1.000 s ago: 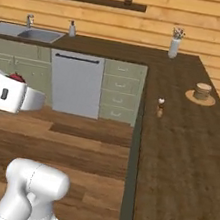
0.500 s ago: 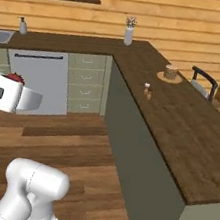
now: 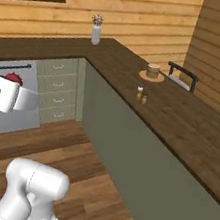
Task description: Take the strawberry from the fridge and place it on top of the pancake, located on the dining counter.
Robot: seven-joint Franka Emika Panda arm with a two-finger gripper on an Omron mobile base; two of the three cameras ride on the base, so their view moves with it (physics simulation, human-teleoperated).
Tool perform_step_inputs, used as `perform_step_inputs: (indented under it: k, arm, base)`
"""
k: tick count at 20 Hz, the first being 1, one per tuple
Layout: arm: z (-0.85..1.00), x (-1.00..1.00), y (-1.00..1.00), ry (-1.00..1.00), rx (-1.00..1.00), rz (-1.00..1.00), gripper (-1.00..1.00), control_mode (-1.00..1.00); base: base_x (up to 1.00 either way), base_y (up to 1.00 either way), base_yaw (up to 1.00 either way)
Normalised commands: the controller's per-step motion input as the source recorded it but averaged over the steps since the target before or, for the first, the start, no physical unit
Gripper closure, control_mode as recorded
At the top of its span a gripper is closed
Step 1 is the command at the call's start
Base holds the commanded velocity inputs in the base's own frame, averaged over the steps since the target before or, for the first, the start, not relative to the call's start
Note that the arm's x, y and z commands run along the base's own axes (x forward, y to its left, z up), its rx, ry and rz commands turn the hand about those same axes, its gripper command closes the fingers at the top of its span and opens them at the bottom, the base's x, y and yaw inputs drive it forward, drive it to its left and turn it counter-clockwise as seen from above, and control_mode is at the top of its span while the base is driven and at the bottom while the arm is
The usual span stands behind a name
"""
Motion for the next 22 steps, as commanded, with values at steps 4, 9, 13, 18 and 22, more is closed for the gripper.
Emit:
perform_step_inputs:
  k: [4,9,13,18,22]
  arm:
    - [0.0,0.0,0.0,0.0,0.0,0.0,1.0,1.0]
    - [0.0,0.0,0.0,0.0,0.0,0.0,1.0,1.0]
    - [0.0,0.0,0.0,0.0,0.0,0.0,1.0,1.0]
    - [0.0,0.0,0.0,0.0,0.0,0.0,1.0,1.0]
    - [0.0,0.0,0.0,0.0,0.0,0.0,1.0,1.0]
  base:
    - [0.71,1.0,-0.45]
    - [0.74,1.0,-0.42]
    - [0.86,1.0,-0.42]
    - [1.0,1.0,-0.41]
    - [1.0,1.0,-0.4]
